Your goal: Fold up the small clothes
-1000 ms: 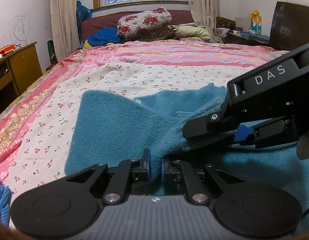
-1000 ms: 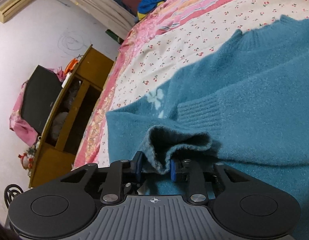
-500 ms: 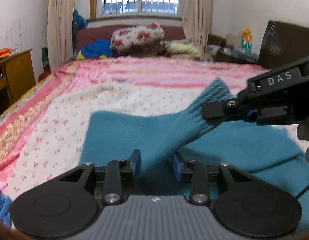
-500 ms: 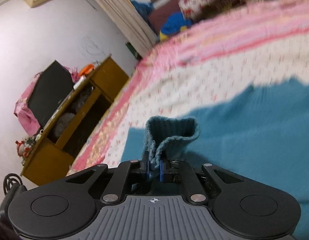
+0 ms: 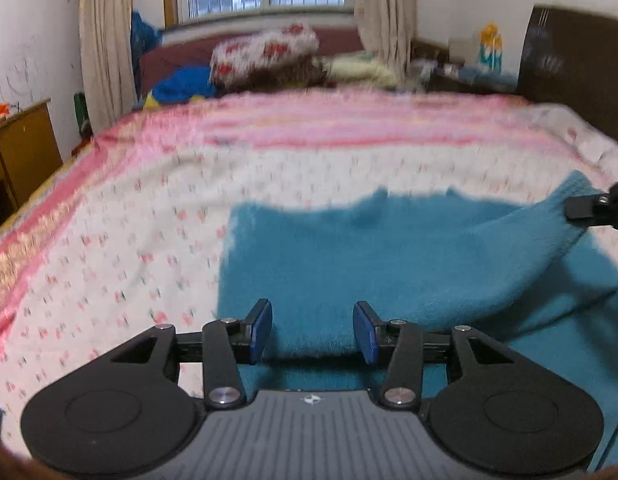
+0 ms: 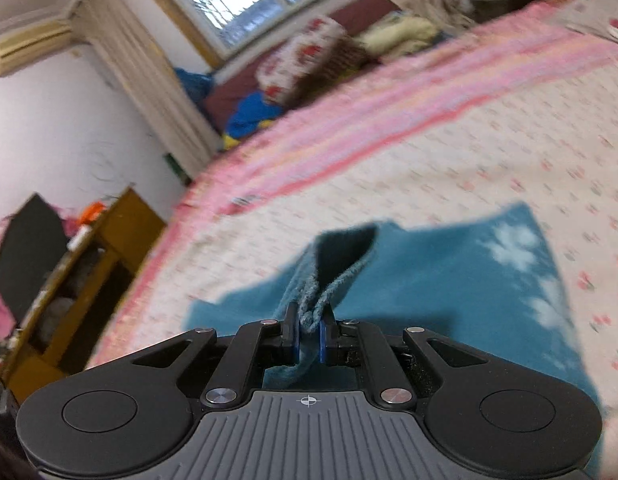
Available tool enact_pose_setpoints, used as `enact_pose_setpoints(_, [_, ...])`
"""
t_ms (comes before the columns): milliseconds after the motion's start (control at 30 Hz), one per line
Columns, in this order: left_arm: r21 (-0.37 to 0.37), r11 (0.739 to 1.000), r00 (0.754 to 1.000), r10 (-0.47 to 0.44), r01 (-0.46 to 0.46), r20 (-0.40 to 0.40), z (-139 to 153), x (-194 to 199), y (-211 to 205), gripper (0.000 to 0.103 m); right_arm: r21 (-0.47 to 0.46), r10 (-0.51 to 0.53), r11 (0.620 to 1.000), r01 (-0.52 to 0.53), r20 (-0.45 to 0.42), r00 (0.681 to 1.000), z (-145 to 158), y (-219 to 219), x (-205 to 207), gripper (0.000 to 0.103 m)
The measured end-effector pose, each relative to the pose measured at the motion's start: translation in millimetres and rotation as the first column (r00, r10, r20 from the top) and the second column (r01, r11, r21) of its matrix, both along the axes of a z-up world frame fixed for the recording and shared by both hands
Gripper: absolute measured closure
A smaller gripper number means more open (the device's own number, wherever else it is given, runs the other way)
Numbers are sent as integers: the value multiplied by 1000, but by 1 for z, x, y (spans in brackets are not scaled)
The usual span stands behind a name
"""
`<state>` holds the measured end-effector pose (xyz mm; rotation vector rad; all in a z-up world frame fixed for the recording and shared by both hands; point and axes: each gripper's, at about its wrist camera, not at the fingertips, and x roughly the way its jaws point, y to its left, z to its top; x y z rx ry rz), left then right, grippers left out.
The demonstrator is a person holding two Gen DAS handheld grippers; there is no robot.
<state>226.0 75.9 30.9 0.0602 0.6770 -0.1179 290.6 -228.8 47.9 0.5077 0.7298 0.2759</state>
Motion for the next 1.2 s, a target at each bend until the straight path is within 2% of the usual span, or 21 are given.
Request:
enact_pose_setpoints(200, [52, 999, 1000, -6, 7, -13, -9, 1, -10, 52, -3, -30, 1000, 30, -93, 995, -39, -8, 4, 94])
enact_pose_setpoints(400, [42, 999, 1000, 3, -2, -4, -5, 0, -9, 52, -7, -25, 1000, 25, -42, 999, -31, -9, 2, 94])
enact_pose_setpoints(467, [41, 999, 1000, 7, -7, -15, -8, 0, -7, 52, -12, -17, 1000, 17, -54, 998, -35, -10, 4, 94])
enact_pose_setpoints(500, [42, 999, 1000, 6, -5, -16, -9, 1, -7, 52, -29, -20, 999, 18, -72, 997, -39, -9, 3, 92])
enact_pose_setpoints(533, [45, 999, 1000, 4, -3, -14, -9, -1, -7, 52, -39, -28, 999, 24, -89, 996, -43, -10, 2, 86])
enact_pose_setpoints(567, [44, 999, 1000, 3, -3, -12, -8, -2, -7, 52, -44, -37, 998, 33, -104, 994, -47, -11, 0, 85])
enact_pose_setpoints(667, [26, 1000, 1000, 0, 0, -8, -5, -7, -5, 52, -34, -50, 998, 47, -95, 994, -46, -17, -9, 83])
enact_pose_setpoints(867, [4, 999, 999, 32, -32, 4, -5, -9, 1, 52, -148, -61, 987, 55, -36, 997, -32, -9, -16, 83])
enact_pose_setpoints(933, [4, 999, 999, 37, -37, -5, -7, -8, 2, 52, -186, -66, 981, 57, -43, 997, -34, -6, -14, 83])
enact_pose_setpoints(1033, [47, 998, 999, 35, -34, -13, -9, -8, 0, 52, -207, -64, 977, 45, -84, 994, -40, -7, -9, 83])
enact_pose_setpoints(1200, [37, 998, 999, 45, -44, -21, -7, -14, 6, 52, -265, -65, 963, 52, -38, 997, -30, -3, -20, 83])
